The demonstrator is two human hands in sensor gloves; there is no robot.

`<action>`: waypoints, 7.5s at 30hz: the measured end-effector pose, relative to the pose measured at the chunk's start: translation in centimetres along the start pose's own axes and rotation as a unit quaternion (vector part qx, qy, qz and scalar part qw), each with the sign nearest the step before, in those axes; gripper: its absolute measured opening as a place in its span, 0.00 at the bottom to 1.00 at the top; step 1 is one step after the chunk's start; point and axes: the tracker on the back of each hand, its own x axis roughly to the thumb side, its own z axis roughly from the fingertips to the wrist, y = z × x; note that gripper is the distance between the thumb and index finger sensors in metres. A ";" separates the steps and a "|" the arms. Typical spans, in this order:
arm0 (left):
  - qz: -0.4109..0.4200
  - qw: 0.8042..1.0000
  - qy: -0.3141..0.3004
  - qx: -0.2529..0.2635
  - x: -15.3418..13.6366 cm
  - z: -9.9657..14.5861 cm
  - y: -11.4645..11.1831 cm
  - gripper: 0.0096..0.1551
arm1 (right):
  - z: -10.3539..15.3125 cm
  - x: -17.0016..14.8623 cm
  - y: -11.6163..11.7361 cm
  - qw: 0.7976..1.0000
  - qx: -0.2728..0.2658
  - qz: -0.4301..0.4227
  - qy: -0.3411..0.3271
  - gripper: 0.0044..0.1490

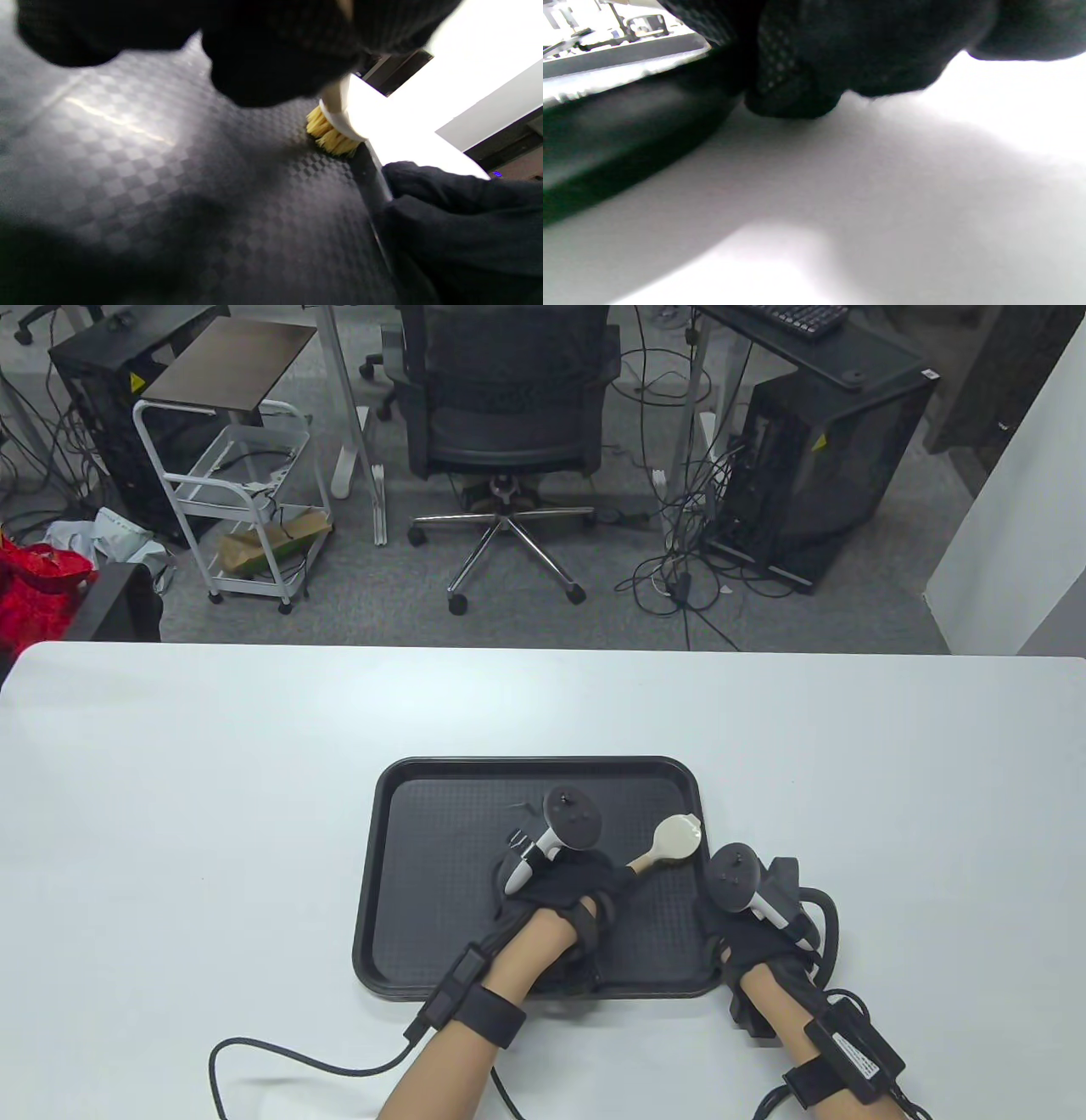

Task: Scrub the tray with pot brush

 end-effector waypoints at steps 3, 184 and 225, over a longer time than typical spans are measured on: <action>-0.009 1.000 0.011 0.000 -0.2 0.3 0.5 0.36 | 0.0 0.0 0.0 1.000 0.000 0.000 0.000 0.39; 0.138 0.990 -0.013 0.004 -9.8 4.6 10.2 0.34 | 0.1 0.2 0.0 1.000 -0.007 0.010 0.005 0.38; 0.038 0.996 0.003 -0.086 -5.7 1.6 3.5 0.34 | 0.1 0.2 0.1 1.000 -0.008 0.011 0.004 0.38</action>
